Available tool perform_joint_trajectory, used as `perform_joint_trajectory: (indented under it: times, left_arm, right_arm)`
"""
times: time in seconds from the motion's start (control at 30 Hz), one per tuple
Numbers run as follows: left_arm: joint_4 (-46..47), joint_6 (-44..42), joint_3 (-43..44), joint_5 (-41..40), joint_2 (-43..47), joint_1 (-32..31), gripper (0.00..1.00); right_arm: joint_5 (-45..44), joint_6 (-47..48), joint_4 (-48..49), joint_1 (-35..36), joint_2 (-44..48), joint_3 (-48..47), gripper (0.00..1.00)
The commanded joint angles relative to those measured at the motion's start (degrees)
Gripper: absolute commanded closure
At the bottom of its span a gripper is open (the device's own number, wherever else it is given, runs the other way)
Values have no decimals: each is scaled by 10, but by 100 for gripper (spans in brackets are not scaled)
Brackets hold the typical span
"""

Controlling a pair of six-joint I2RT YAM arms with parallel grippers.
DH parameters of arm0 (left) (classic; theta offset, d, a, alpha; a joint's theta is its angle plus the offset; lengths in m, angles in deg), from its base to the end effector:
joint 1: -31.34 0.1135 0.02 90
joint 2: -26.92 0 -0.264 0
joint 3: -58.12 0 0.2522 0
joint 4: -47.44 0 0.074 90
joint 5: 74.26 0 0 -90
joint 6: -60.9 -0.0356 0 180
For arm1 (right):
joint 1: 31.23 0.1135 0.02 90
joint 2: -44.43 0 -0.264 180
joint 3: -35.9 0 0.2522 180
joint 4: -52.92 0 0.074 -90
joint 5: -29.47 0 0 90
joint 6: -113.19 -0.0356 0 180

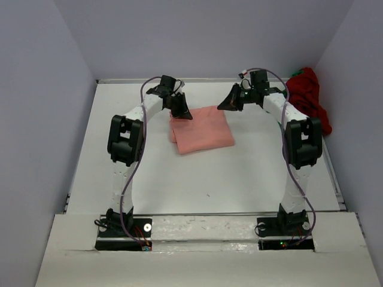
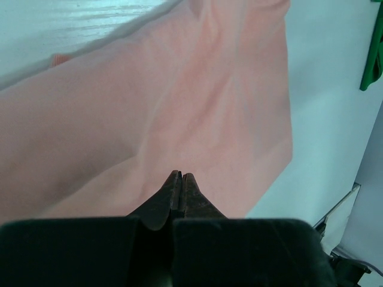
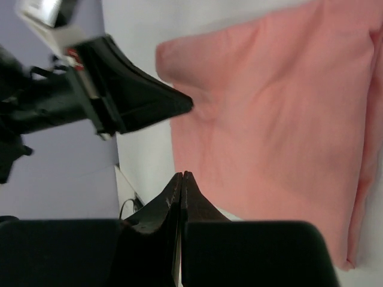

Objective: Fold and stack the t-shirts
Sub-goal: Fold the tshirt

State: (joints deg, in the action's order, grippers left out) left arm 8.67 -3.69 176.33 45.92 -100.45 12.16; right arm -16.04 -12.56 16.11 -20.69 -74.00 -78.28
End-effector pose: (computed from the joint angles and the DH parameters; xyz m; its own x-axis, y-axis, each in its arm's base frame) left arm 0.4658 -0.1810 0.2054 -0.8917 -0.0826 -0.4451 0.2430 0.7422 -0.6246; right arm 0.4596 0.1109 0.2617 -0.9038 0.2558 -0.3430 -0.1502 0.5609 0.8141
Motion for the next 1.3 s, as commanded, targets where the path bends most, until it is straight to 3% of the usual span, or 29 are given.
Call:
perform_joint_trajectory:
  times: [0.0,0.7,0.9,1.27]
  left_arm:
    - [-26,-4,44,15,20,-5,100]
    - [-7,-14,43,-4,-6,0,100]
    - [45,-1,12,1,-25,27,100]
    - [71,-26,31,-19,-74,82,100]
  right_arm:
    - [25,23,-58,26,-36,62,100]
    - [-38,68,-146,47,-112,34,100]
    - [-66,83,-200,47,-126,9,100]
    - [-92,92,-234,47,-130,-4,100]
